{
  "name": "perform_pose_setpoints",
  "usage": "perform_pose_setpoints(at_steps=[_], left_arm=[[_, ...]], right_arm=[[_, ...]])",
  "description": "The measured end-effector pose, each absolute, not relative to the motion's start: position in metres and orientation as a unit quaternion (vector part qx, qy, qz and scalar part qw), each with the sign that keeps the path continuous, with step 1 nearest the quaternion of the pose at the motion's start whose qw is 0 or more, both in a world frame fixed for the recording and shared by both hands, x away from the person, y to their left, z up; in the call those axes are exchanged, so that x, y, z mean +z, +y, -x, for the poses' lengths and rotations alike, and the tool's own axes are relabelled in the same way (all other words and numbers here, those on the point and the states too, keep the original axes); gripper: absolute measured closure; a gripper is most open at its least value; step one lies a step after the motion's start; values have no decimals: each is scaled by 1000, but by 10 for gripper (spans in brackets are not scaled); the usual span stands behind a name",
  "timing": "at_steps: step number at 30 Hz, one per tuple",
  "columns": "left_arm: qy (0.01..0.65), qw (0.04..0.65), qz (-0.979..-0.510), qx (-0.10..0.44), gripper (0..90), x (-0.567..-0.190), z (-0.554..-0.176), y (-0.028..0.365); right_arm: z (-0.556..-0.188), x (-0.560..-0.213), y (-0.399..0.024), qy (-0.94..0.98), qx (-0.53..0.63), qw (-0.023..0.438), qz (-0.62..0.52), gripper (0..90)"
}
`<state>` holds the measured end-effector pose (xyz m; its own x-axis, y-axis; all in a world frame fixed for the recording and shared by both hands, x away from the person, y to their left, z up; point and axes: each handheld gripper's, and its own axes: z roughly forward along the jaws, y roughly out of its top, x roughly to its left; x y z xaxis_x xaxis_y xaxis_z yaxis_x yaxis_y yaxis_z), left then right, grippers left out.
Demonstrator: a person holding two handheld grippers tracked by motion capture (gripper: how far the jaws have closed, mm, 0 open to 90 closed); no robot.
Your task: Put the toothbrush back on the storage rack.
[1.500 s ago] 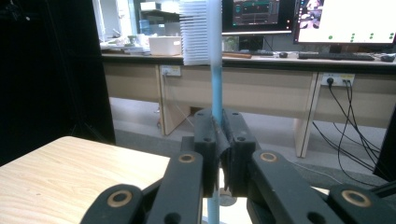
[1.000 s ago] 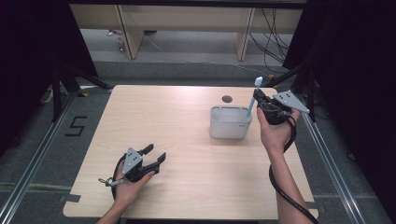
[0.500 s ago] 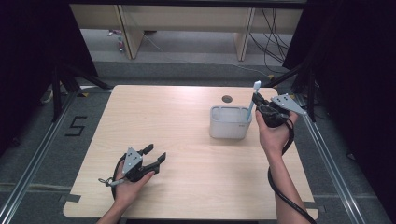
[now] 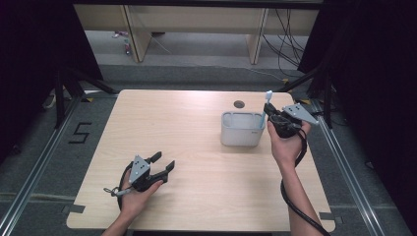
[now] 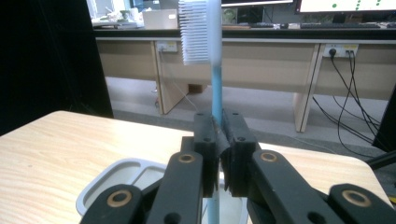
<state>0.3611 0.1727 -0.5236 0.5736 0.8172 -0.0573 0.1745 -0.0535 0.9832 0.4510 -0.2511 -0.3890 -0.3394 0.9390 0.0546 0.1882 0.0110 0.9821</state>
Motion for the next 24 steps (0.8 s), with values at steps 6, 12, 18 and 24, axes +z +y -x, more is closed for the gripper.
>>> perform_pose_setpoints(at_steps=[6, 12, 18, 24], left_arm=[[370, 580, -671, 276, 363, -524, -361, 172], [373, 574, -675, 275, 363, -523, -360, 173], [370, 581, -671, 275, 362, -524, -361, 172], [373, 573, -676, 275, 362, -523, -360, 173]], right_arm=[[-451, -394, -248, 617, 532, 344, -466, 859], [-452, -397, -250, 622, 525, 352, -461, 859], [-452, -401, -251, 628, 521, 347, -463, 859], [-453, -409, -250, 632, 514, 339, -470, 858]])
